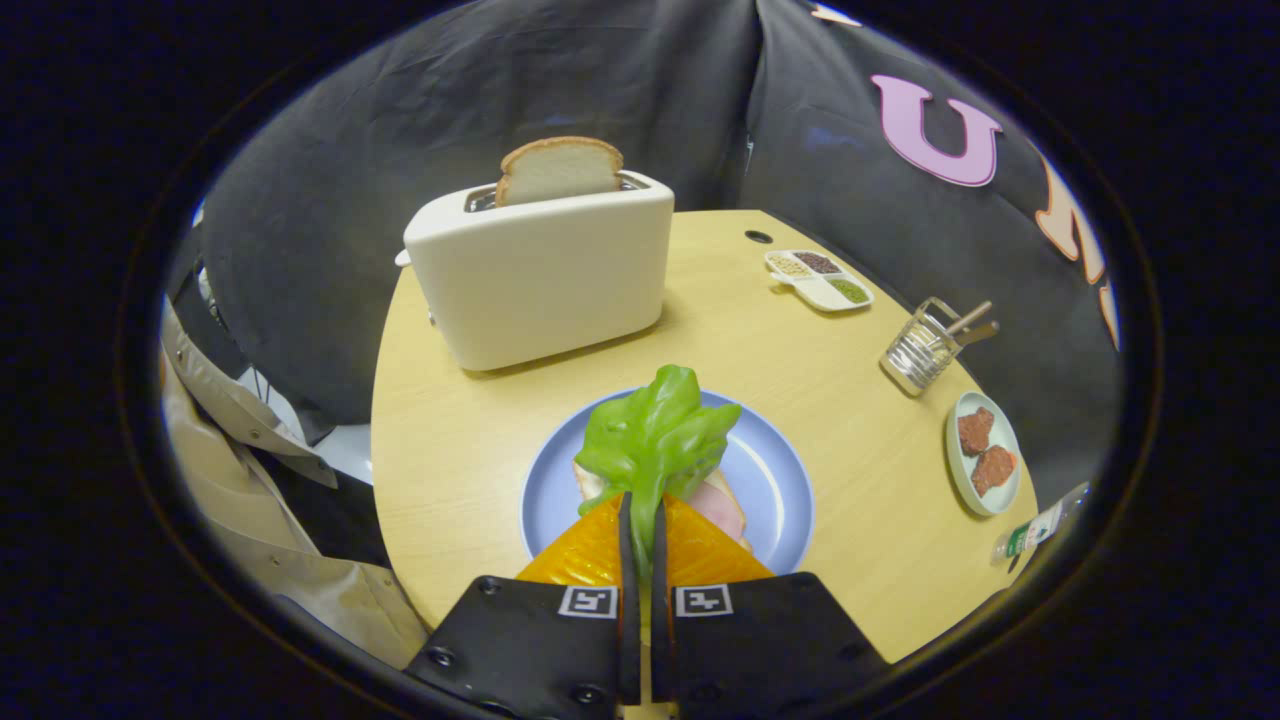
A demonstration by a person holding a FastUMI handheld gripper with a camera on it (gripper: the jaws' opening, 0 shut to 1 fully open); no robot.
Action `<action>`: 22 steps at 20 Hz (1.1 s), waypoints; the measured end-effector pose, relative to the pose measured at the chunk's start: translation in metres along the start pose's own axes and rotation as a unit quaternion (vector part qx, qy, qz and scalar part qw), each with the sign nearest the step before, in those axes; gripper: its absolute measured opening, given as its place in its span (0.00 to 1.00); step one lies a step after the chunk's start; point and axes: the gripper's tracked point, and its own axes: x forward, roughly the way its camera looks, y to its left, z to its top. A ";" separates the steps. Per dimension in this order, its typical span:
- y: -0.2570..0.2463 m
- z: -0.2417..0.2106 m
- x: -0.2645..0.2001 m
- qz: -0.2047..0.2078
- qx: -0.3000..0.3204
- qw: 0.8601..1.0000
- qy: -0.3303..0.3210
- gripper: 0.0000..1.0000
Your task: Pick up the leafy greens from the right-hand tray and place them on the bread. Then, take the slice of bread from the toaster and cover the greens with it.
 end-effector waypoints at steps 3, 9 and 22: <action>0.001 -0.005 0.011 0.004 0.001 1.000 0.012 0.07; -0.008 -0.021 0.023 -0.003 0.002 0.999 0.042 0.15; -0.019 -0.012 0.017 -0.038 0.000 0.998 0.042 0.96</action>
